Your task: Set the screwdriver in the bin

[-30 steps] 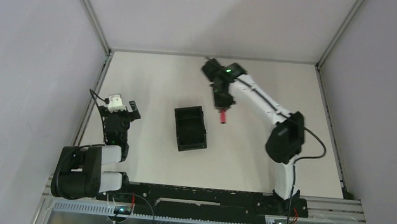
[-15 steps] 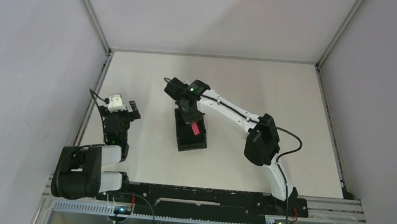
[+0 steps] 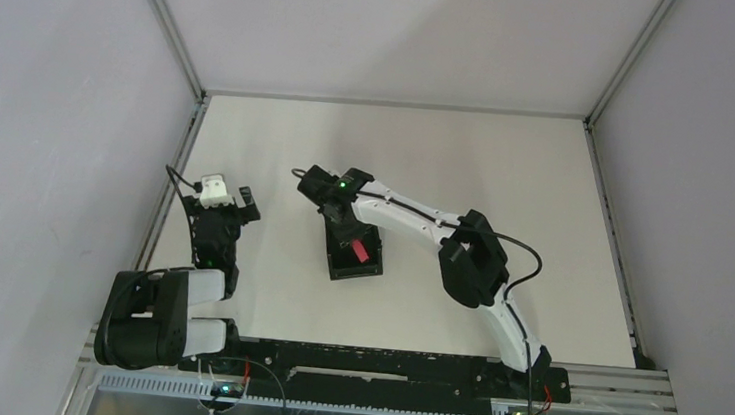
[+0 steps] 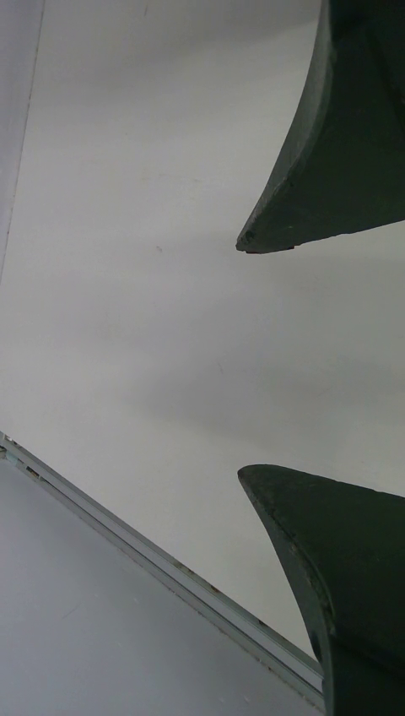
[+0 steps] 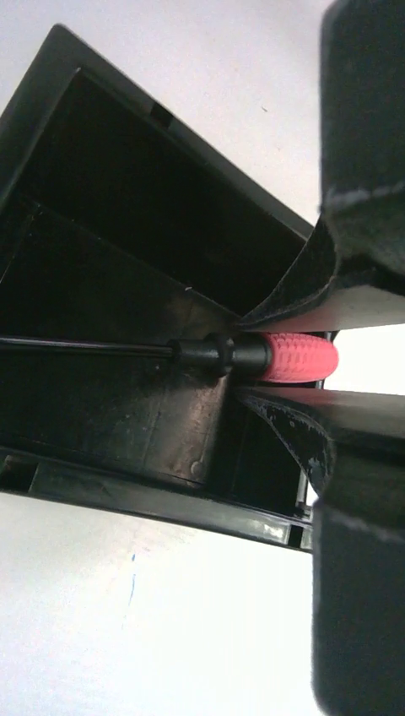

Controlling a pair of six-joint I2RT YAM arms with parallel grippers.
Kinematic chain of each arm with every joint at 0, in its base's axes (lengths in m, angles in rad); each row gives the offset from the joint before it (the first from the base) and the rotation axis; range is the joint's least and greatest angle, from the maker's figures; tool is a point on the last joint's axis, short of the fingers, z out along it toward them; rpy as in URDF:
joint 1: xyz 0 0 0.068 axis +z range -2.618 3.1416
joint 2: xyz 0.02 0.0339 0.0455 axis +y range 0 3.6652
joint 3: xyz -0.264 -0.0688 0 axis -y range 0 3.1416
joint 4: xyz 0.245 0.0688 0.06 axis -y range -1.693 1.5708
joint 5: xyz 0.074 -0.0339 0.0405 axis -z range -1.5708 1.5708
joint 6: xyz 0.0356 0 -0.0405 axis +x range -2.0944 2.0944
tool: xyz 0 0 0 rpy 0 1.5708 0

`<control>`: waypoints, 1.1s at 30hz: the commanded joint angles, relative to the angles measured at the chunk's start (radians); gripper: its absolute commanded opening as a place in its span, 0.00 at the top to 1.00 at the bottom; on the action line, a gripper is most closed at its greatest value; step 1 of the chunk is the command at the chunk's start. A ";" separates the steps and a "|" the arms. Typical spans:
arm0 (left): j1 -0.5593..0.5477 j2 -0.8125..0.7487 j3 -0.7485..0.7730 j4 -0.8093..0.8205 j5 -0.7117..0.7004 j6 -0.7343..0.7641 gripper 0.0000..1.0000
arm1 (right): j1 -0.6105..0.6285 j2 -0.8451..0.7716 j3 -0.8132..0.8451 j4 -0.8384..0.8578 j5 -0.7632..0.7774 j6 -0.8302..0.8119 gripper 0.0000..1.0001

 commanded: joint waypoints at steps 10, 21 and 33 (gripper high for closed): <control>-0.004 -0.015 0.038 0.031 -0.008 0.016 0.00 | 0.022 -0.099 0.035 0.026 0.053 0.022 0.54; -0.004 -0.014 0.038 0.031 -0.007 0.017 0.00 | 0.023 -0.491 -0.213 0.176 0.181 0.063 0.00; -0.004 -0.014 0.037 0.031 -0.008 0.016 0.00 | -0.256 -1.142 -0.984 0.513 0.199 0.176 0.00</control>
